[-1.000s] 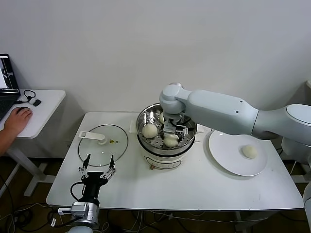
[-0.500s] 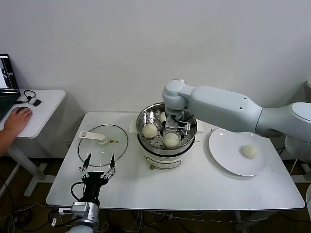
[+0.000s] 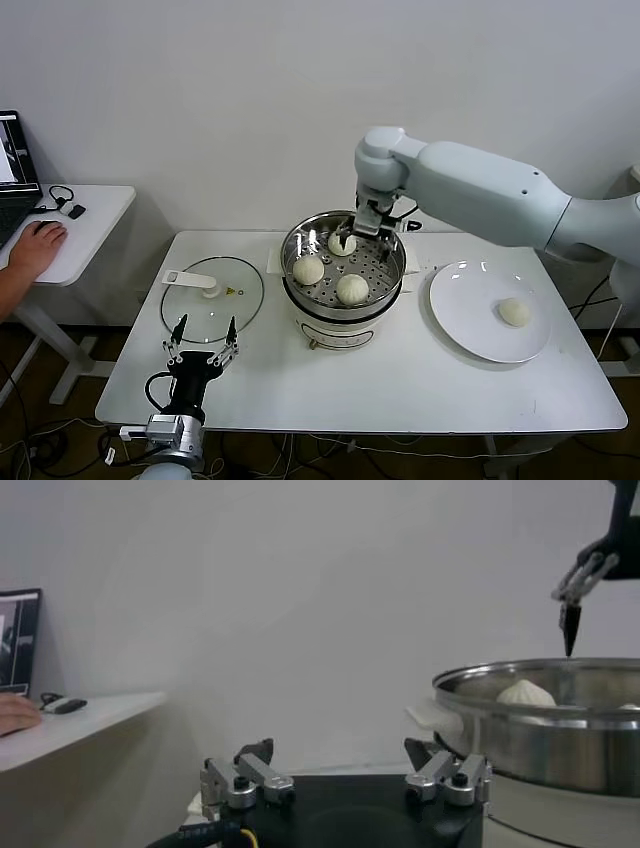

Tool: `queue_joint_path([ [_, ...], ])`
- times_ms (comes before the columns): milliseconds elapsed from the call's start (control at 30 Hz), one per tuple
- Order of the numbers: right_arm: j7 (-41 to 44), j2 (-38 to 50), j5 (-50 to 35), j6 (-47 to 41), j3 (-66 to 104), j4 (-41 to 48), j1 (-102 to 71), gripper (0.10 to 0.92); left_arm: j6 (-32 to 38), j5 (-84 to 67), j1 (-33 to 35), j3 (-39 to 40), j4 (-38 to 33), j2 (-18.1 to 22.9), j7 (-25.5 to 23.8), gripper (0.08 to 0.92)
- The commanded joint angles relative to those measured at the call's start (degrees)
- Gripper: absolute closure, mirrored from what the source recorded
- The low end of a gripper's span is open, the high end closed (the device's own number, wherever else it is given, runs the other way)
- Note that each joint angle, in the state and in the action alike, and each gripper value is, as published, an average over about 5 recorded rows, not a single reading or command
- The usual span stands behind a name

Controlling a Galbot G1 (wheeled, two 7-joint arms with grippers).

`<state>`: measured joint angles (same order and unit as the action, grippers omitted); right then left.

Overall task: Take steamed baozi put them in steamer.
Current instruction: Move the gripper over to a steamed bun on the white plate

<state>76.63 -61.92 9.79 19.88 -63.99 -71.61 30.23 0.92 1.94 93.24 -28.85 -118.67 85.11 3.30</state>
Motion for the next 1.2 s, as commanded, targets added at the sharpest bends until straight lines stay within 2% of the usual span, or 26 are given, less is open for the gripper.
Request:
queue_joint_path([
  [33,-1.6,8.8,-12.2,-8.3,-3.3,5.5,7.2,0.203,0.0,-0.1,-0.2,0.1,-0.2,-0.2,-0.3,0.177],
  [333,-8.6,24.7,-18.7,-15.6,-5.8,2.4,7.0,0.203,0.3,-0.1,-1.0,0.9,0.6,-0.1,-0.3,0.177],
  [600,-8.0,33.9,-13.1,-16.5,-1.3,6.5,-3.9,0.203,0.7,0.1,-1.1,1.0,0.2,-0.2,-0.2,0.177],
  [833,-9.3,35.2,-7.5,-18.4,10.9,10.9,-18.8,0.203,0.8,0.3,-1.0,1.4,-0.1,0.0,-0.1,0.177],
  [1200,-11.4,29.8,0.8,-16.5,24.0,19.5,-31.0,0.203,0.6,0.5,-0.4,1.3,-0.7,0.0,0.0,0.177],
])
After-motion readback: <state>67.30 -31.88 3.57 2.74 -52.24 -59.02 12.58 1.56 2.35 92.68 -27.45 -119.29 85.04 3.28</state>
